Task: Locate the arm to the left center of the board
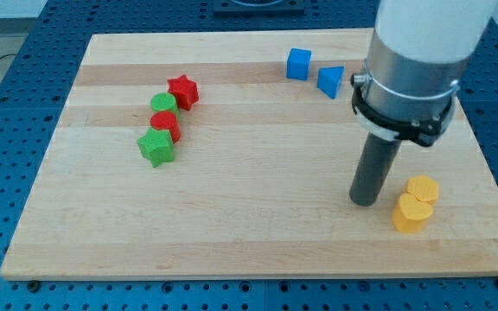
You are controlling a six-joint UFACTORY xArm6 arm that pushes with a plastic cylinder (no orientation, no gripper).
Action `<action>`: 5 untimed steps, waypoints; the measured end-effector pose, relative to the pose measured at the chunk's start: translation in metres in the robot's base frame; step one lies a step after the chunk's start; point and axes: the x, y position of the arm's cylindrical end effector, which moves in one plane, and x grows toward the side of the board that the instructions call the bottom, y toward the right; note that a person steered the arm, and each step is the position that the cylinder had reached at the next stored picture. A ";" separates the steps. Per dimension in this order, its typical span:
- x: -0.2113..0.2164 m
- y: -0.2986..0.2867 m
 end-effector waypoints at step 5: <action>0.033 -0.057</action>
